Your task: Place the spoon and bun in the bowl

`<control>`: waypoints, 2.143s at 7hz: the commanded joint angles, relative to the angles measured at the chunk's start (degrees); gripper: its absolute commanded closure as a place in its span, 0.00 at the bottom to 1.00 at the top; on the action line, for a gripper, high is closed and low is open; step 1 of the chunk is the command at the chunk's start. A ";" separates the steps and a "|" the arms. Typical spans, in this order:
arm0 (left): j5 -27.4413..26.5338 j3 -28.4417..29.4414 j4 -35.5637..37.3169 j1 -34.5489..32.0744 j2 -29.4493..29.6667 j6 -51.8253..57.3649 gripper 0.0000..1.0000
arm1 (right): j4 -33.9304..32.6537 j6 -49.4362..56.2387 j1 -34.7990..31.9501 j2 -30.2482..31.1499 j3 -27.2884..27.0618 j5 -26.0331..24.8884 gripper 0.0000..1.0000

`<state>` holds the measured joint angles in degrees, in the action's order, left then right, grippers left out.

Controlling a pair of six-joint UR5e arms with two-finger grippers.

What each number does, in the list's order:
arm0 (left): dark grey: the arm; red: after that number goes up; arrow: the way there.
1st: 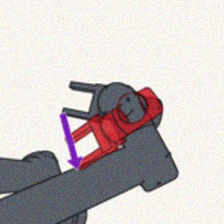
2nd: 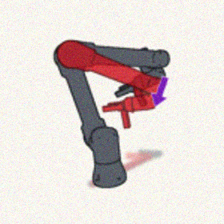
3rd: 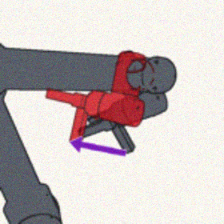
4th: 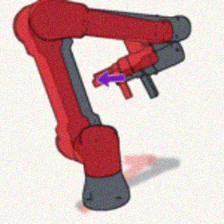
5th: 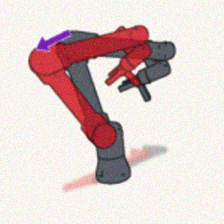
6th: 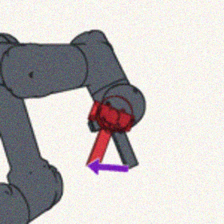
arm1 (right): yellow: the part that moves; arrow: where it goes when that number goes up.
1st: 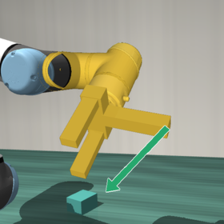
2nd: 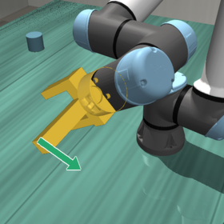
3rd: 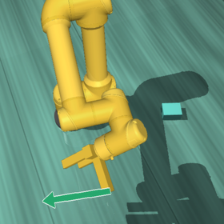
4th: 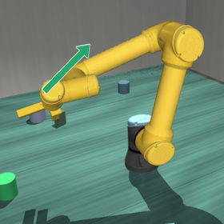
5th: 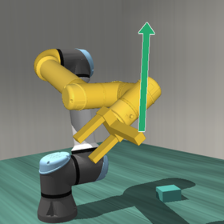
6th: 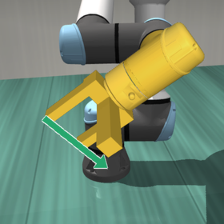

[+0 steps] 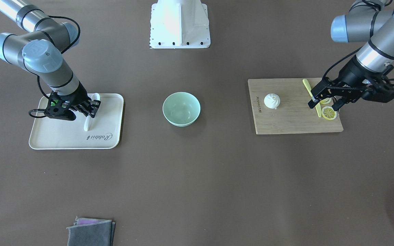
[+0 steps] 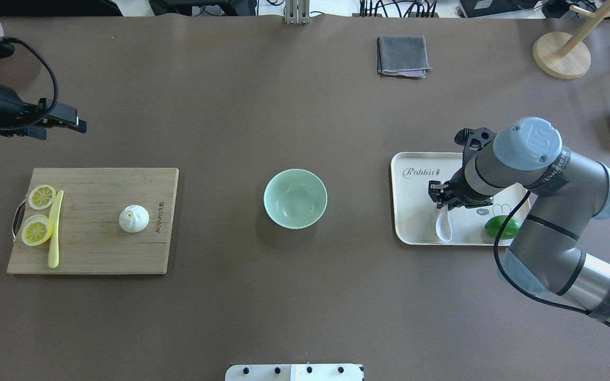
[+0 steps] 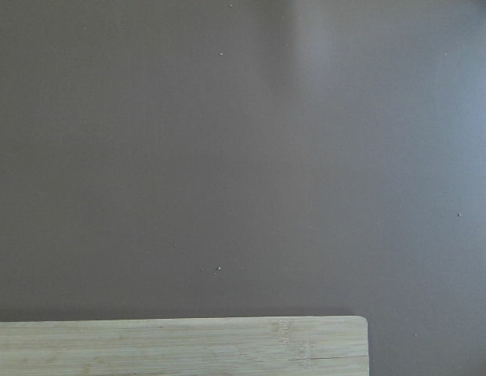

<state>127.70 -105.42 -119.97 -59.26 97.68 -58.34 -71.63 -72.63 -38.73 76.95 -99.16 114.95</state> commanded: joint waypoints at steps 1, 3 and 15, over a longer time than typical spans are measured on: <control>-0.08 -0.05 0.09 2.12 -0.12 -0.54 0.02 | -0.26 -1.79 0.05 -0.66 -4.51 0.97 1.00; -6.36 -0.22 0.00 9.12 -0.65 -3.27 0.02 | -0.88 -8.62 0.32 -8.62 -4.47 1.94 1.00; -13.27 1.27 0.09 22.97 7.48 -7.71 1.00 | -0.53 -17.72 -6.23 -24.77 6.12 7.67 0.00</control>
<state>114.19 -104.10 -120.05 -36.33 101.00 -63.01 -72.04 -91.20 -40.07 50.47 -90.69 115.49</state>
